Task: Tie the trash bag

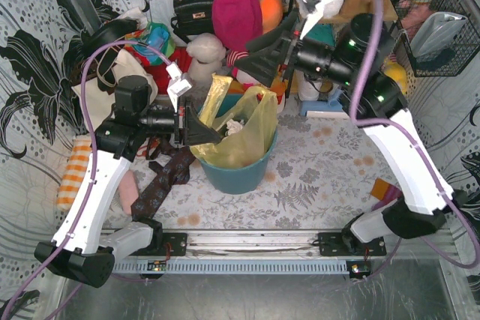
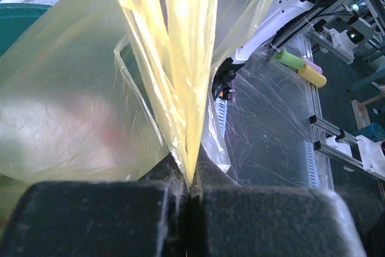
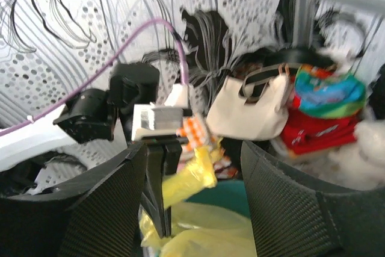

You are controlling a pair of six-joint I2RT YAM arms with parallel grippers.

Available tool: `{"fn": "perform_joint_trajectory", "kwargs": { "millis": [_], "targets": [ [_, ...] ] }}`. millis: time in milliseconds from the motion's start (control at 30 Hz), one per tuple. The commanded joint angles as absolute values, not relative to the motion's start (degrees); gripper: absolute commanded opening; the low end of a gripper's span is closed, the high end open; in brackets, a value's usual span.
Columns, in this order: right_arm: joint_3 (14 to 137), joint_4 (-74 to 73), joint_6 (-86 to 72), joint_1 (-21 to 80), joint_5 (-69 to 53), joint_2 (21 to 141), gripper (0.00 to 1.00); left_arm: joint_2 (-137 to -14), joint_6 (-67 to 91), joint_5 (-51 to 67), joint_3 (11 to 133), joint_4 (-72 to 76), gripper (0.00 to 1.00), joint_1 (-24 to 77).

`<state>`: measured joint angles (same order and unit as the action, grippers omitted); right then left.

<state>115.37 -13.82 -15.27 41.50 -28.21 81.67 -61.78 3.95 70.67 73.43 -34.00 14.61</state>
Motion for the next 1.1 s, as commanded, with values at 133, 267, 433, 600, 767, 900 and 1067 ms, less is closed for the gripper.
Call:
{"fn": "perform_joint_trajectory", "kwargs": {
  "millis": [133, 267, 433, 600, 767, 900, 1067],
  "targets": [
    [117.86, -16.30, -26.95, 33.82, -47.90, 89.36, 0.64, -62.07, 2.94, 71.01, 75.67, -33.00, 0.00, 15.01],
    [115.54, -11.37, -29.54, 30.14, -53.85, 89.99, 0.64, -62.28, 3.09, 71.10, 75.82, -32.48, 0.00, 14.95],
    [114.89, -2.87, -35.29, 29.97, -63.72, 93.25, 0.68, -62.44, 3.21, 70.91, 76.02, -32.60, 0.00, 14.95],
    [114.12, -1.38, -36.60, 31.31, -63.03, 93.58, 0.69, -62.52, 3.15, 70.20, 75.85, -32.61, 0.00, 15.02],
    [117.28, -9.34, -30.87, 33.85, -58.69, 95.22, 0.68, -62.61, 3.35, 70.27, 76.09, -32.43, 0.00, 15.02],
    [120.62, -12.89, -28.76, 35.37, -57.35, 99.02, 0.64, -62.55, 3.43, 70.38, 76.37, -32.43, 0.00, 14.99],
    [120.89, -13.21, -27.87, 36.20, -57.18, 99.10, 0.47, -62.70, 3.52, 70.12, 76.73, -32.44, 0.00, 15.00]
  ]
}}
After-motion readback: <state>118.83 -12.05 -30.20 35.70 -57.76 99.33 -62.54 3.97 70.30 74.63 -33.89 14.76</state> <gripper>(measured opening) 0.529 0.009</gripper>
